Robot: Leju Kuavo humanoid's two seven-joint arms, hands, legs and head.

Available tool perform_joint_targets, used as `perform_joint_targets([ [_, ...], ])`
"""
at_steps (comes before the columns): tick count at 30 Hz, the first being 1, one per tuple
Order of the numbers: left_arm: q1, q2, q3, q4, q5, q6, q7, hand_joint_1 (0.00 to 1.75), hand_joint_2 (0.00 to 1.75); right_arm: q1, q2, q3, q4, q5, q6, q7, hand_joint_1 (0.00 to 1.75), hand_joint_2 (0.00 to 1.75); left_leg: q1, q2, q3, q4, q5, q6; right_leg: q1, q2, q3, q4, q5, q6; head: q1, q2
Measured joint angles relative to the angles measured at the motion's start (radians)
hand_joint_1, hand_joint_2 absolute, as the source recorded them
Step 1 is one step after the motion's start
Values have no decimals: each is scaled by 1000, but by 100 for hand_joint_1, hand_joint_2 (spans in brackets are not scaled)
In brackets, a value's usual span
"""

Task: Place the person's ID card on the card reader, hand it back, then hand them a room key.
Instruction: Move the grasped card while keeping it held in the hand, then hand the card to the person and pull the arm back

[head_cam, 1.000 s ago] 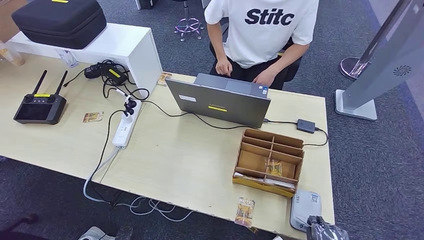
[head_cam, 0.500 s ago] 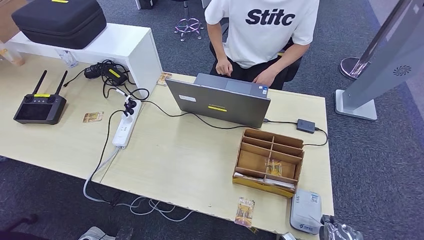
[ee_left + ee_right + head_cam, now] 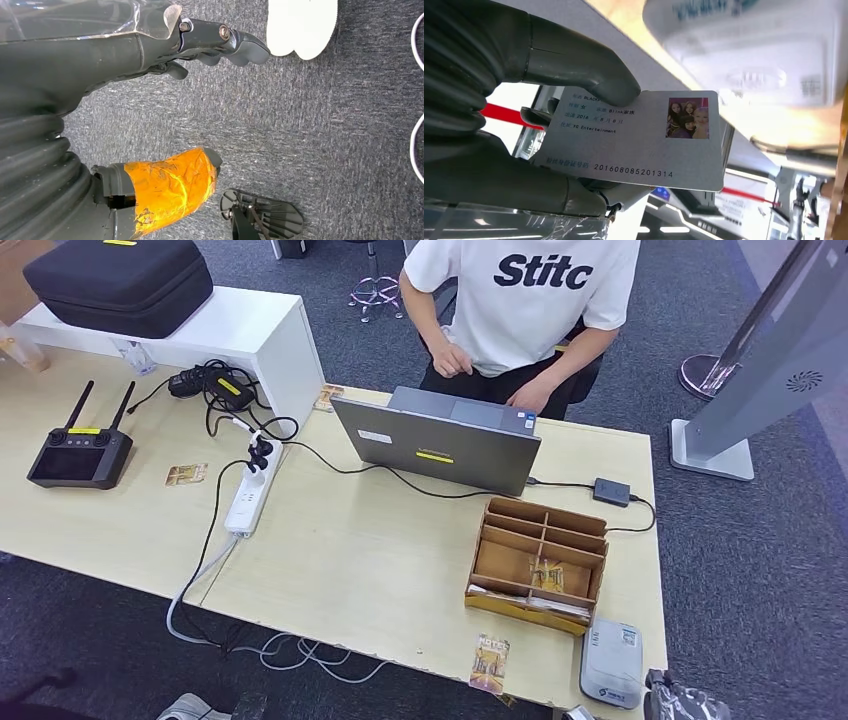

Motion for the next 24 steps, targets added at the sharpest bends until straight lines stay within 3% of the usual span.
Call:
perform_joint_targets([
  [2,0,0,0,0,-4,-1,0,0,175,-15,-4,0,-23,-1,-14,-43,175,175,0,1,0,0,0,0,0,0,0,0,0,0,0,0],
  [5,-1,1,0,0,-11,-11,3,0,175,-74,8,-2,-61,-24,-15,-202,175,175,0,3,1,0,0,0,0,2,0,0,1,-1,0,0],
  [10,-6,7,1,0,-27,-42,15,0,175,-294,67,8,-50,-193,63,-391,175,175,0,5,1,0,3,-1,0,5,0,1,4,-1,0,0],
  [17,-29,20,1,1,-66,-79,21,0,175,-716,242,68,177,-262,209,-353,175,175,2,5,0,0,9,-3,1,5,-2,2,8,-3,0,0],
  [24,-33,25,-1,5,-83,-86,21,0,175,-896,356,87,429,-240,207,-306,175,175,3,2,-1,0,10,-4,1,3,-2,2,8,-3,0,0],
])
